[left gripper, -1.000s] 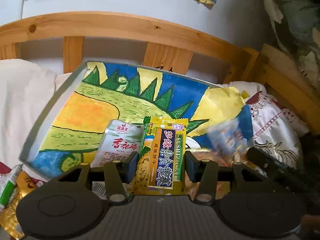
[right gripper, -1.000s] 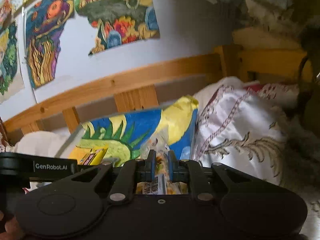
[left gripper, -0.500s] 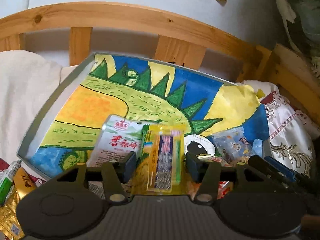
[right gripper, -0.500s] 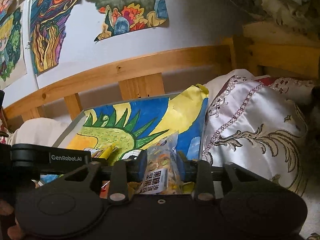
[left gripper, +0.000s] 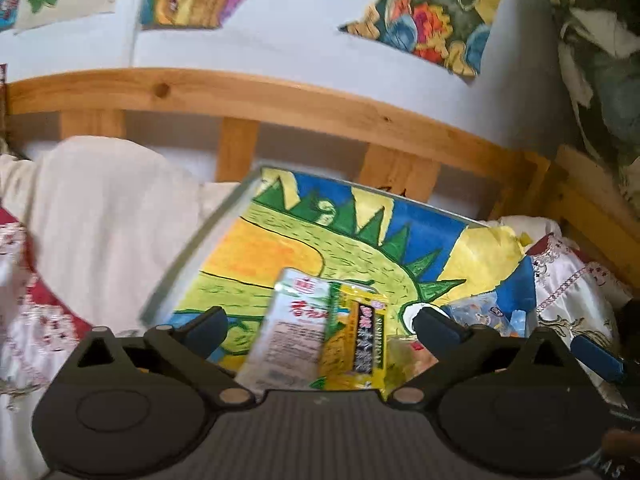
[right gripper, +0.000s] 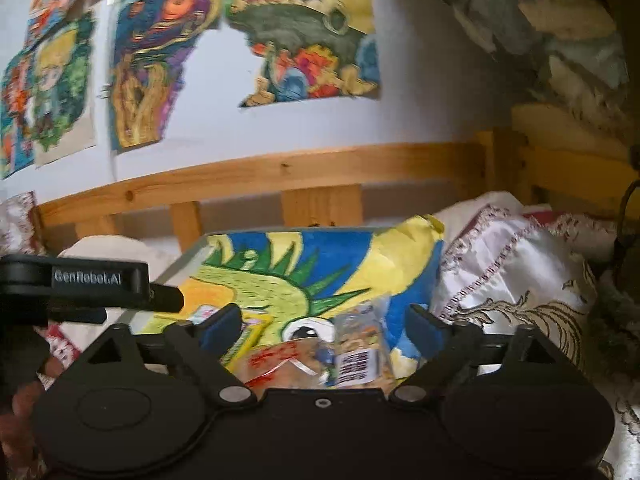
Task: Organize snacks
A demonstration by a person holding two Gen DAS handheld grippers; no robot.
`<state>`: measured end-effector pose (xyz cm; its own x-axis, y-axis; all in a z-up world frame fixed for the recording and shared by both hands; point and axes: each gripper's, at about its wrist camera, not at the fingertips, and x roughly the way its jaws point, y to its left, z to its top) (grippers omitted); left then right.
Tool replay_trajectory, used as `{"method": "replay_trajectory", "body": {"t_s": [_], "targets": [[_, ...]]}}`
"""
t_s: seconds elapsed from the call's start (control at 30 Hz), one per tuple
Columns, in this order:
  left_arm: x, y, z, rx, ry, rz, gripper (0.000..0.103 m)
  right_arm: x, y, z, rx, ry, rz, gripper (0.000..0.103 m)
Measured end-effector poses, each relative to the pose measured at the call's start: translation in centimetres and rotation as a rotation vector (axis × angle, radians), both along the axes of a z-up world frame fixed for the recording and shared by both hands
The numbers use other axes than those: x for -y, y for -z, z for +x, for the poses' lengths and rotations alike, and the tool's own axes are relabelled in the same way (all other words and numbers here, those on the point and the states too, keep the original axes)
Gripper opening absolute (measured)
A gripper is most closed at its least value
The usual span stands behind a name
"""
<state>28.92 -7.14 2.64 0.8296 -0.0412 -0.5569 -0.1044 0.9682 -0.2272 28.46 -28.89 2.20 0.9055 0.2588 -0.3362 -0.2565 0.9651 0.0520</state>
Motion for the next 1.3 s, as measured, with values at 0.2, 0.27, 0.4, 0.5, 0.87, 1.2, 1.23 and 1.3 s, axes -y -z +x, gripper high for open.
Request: {"method": "replay_trajectory", "body": {"t_s": [0.2,0.27,0.4,0.5,0.87,1.2,1.23,1.3], "targets": [[-2.0,-1.5,-4.2,0.043,-0.05,0.044,0.102,-1.6,-1.0,-3.8,0.082,-0.044,-0.066,0.102],[-2.4,-1.8,-5.8,0.058,-0.091,0.088,0.102,-2.2,-1.2,-4.8,0.108,-0.04,-0.087,0.102],[-3.2,-2.5,-8.7,0.07,-0.114,0.14,0.102,-3.3,-1.4,-6.5,0.133,-0.042,-0.129,0.102],[-4.0,-2.7,-10.9,0.074,-0.124,0.147,0.102,-3.9,-1.4,-8.0,0.143,-0.042,-0.144,0.102],[-6.8,-2.0,-17.5,0.072,-0.127,0.113,0.102,-5.8,-1.8,-13.5,0.045,-0.073,-0.054,0.102],[-8.1,-0.3,-21.0,0.006,-0.072,0.137,0.102,-7.5,-0.6,-17.7,-0.091,-0.08,0.019,0.102],[-8.3,0.0,-21.3,-0.002,-0.069,0.138,0.102,-7.7,-0.4,-18.1,-0.097,-0.073,0.009,0.102],[-8.4,0.5,-21.7,-0.029,-0.066,0.147,0.102,-8.0,0.0,-18.5,-0.11,-0.06,-0.008,0.102]]}}
